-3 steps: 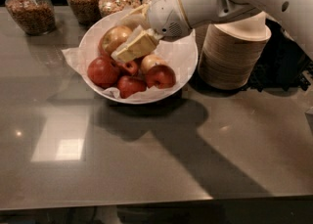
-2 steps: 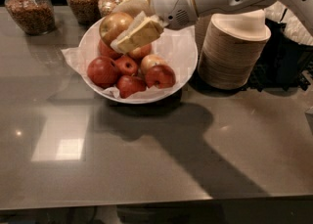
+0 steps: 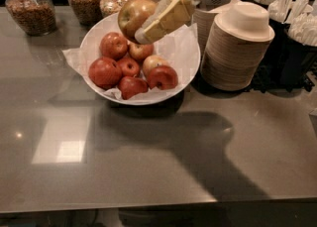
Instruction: Pick apple from white bowl
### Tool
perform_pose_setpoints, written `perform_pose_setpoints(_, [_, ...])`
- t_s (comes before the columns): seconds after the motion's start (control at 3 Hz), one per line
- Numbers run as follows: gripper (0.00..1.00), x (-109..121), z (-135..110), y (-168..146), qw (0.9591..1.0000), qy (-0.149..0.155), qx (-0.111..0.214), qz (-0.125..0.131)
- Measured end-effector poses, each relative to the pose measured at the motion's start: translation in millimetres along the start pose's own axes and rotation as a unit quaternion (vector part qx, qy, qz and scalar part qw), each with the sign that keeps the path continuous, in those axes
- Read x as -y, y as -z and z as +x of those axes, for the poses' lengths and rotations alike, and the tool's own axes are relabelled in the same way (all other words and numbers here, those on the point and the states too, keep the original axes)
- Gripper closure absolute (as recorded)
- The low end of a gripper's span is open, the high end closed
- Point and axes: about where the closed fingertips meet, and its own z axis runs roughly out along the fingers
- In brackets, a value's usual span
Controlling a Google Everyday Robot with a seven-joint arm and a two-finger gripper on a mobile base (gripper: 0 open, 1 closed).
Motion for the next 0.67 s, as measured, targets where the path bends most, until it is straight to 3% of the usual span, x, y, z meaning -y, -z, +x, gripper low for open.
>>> perform_pose_setpoints(0.33, [1.0,-16.3,9.9,15.7,0.9998,-0.018,0.0,-0.009])
perform_pose_setpoints(0.67, [1.0,-16.9,10.4,16.8,0.9998,-0.019,0.0,-0.009])
